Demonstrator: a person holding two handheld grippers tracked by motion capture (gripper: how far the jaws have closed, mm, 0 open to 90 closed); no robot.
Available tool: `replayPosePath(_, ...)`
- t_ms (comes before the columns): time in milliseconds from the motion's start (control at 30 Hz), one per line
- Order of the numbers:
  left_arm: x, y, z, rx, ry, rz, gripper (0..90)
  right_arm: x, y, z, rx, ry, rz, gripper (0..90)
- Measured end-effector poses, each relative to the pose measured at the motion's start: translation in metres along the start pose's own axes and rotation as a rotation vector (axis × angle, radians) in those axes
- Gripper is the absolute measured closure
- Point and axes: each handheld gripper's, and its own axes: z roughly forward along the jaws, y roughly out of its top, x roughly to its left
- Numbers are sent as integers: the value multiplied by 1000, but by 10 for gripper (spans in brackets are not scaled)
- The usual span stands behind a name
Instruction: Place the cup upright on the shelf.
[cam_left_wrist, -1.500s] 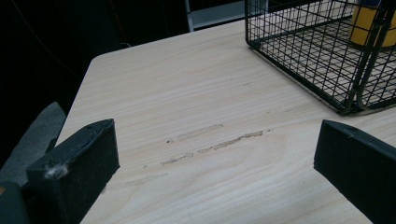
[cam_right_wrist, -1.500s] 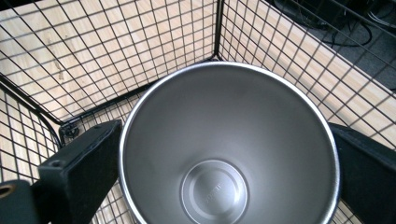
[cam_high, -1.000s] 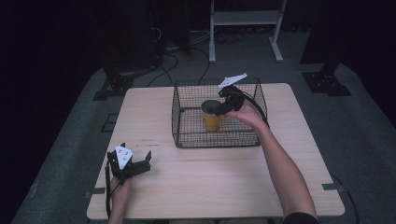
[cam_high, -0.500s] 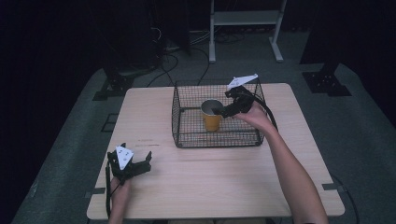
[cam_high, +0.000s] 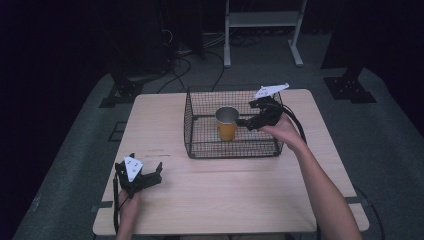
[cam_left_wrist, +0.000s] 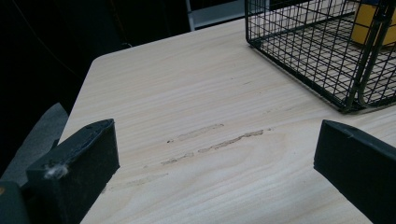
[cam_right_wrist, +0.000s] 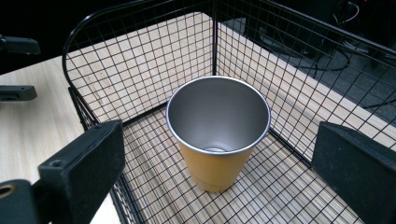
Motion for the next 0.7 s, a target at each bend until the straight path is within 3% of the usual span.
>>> replayPosePath(400, 0, 0, 0, 1, 2, 3, 0, 6, -6, 1, -1, 24, 5, 21)
replayPosePath(700, 0, 0, 0, 1, 2, 3, 0, 15, -6, -3, 4, 11, -12, 22)
